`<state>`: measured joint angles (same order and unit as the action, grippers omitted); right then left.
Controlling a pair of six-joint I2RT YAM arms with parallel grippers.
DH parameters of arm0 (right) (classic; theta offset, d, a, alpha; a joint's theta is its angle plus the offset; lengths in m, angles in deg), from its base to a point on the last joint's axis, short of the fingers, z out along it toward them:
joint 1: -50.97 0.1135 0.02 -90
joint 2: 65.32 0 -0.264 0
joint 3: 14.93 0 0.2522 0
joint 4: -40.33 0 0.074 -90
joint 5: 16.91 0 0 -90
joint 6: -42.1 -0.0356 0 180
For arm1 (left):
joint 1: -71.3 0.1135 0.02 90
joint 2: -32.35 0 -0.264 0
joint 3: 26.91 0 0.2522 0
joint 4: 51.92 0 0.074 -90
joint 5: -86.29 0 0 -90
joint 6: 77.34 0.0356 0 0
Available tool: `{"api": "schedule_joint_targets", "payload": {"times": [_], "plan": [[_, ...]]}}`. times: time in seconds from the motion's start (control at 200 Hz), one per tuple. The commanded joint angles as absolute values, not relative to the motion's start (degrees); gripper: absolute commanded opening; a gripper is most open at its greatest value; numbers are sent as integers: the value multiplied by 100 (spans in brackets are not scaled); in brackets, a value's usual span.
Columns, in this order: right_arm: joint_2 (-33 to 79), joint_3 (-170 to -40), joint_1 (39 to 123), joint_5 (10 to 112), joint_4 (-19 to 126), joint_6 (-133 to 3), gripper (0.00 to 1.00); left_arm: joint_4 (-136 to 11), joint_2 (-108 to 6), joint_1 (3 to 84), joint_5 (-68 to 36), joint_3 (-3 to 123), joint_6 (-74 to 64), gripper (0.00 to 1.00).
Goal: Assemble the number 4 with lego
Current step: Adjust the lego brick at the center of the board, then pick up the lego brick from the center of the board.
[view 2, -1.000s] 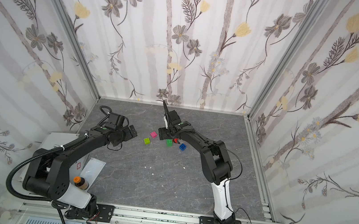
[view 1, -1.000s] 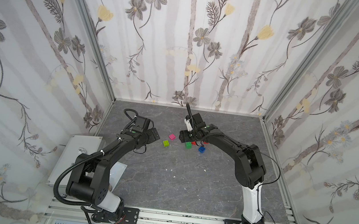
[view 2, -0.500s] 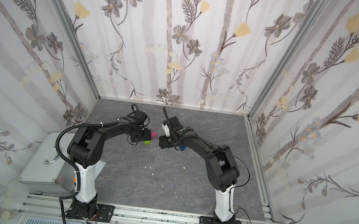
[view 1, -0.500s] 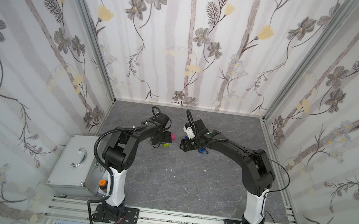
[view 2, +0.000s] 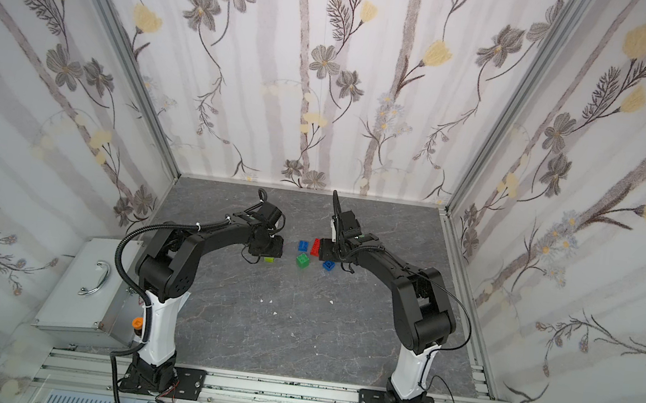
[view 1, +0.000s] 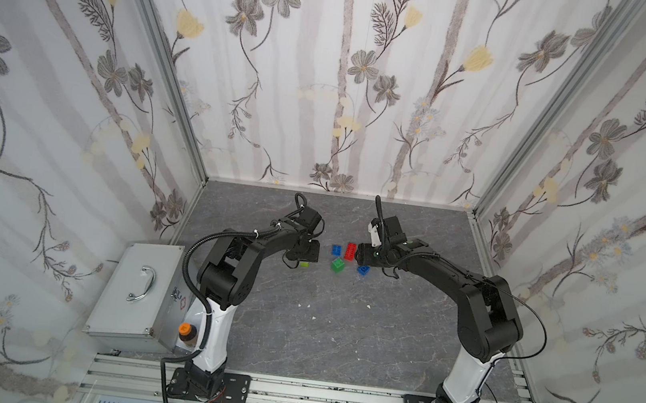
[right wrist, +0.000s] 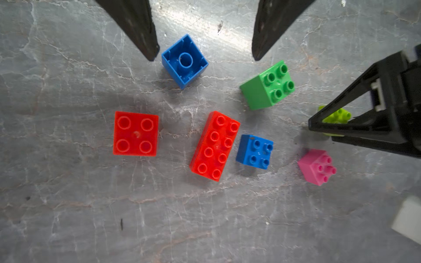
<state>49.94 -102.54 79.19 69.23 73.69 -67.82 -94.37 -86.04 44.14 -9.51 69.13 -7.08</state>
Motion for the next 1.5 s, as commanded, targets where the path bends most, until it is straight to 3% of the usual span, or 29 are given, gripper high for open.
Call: {"api": "schedule_joint_targets", "payload": {"times": [0.0,0.215,0.505,0.759,0.979,1.494], "plan": [[5073,-10273,7866,7136,7290,-6902,64,-10017,-8587,4281,-1277,6736,-658,58],[5393,-10475,7918,6705,7346,-6777,64,-10154,-8453,3995,-1513,6619,-1029,61],[5238,-10534,8079,6864,7470,-6667,63,-9825,-7793,3851,-2048,6063,-1630,64],[5729,-12052,8669,7107,8115,-6627,63,-8957,-6127,4383,-1245,5274,-2140,100],[6766,-13415,8794,7558,8420,-7314,61,-8944,-5466,5078,-375,4676,-2695,100],[7929,-14392,8858,7962,9027,-7458,59,-8804,-5352,5568,-704,4275,-2547,100]]}}
